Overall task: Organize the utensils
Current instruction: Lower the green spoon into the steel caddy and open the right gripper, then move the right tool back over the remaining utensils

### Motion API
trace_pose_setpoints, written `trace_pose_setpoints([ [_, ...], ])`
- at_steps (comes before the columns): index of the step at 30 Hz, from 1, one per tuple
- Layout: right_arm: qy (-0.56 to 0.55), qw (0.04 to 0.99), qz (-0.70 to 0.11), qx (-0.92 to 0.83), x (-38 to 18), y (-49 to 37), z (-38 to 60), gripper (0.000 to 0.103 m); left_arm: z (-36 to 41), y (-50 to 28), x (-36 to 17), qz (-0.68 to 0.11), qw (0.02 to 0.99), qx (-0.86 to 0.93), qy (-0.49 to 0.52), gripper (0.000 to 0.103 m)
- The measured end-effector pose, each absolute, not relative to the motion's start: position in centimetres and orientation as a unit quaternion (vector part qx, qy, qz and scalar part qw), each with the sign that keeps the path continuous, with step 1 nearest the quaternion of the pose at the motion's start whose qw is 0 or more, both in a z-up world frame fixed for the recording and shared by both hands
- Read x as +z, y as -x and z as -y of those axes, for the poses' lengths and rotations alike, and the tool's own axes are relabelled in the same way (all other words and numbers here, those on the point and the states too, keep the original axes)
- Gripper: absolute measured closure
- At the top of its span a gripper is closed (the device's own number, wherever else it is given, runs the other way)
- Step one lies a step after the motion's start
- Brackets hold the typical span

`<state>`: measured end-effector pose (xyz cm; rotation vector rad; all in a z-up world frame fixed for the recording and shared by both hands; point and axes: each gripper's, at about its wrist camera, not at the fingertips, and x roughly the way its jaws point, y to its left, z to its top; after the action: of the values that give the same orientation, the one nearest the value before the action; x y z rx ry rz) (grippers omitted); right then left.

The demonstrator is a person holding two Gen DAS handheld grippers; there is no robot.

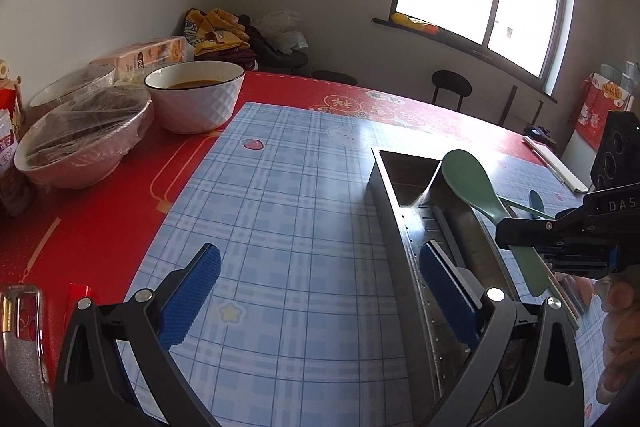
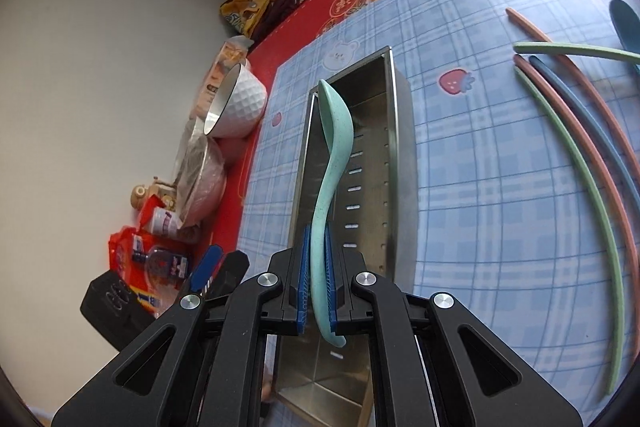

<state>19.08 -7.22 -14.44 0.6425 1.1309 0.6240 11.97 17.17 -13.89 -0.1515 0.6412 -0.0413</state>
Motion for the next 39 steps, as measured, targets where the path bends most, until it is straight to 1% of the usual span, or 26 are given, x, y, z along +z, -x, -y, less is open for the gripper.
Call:
trace_pose_setpoints([
  [4,-0.239,0.772,-0.522,0.271,-14.4,-20.5,4.8,0.096,-18.1,-12.1,-14.1,-0.313,0.944,-0.023,0.099,0.006],
  [11,-0.186,0.786,-0.535,0.249,-14.8,-21.6,2.6,0.096,-19.5,-12.2,-14.7,-0.322,0.936,-0.021,0.143,0.006],
  [20,-0.165,0.787,-0.549,0.227,-15.8,-22.0,1.6,0.095,-18.9,-12.1,-14.7,-0.321,0.938,-0.021,0.131,0.006],
  [26,-0.155,0.791,-0.547,0.226,-15.2,-21.8,1.5,0.093,-19.0,-12.0,-14.7,-0.317,0.938,-0.026,0.136,0.006],
  [28,-0.153,0.795,-0.54,0.229,-14.8,-21.7,1.7,0.064,-19.2,-12.0,-14.7,-0.316,0.938,-0.026,0.14,0.006],
  [29,-0.162,0.795,-0.531,0.244,-14.5,-21.6,1.8,0.052,-19.2,-12.0,-14.8,-0.316,0.938,-0.026,0.142,0.006],
  [34,-0.148,0.817,-0.495,0.256,-12.6,-20.5,3.2,0.05,-19.1,-11.9,-14.8,-0.315,0.938,-0.025,0.14,0.006],
  [39,-0.119,0.865,-0.419,0.249,-10.2,-19.1,6.8,0.046,-19.0,-11.7,-14.6,-0.309,0.941,-0.022,0.136,0.006],
])
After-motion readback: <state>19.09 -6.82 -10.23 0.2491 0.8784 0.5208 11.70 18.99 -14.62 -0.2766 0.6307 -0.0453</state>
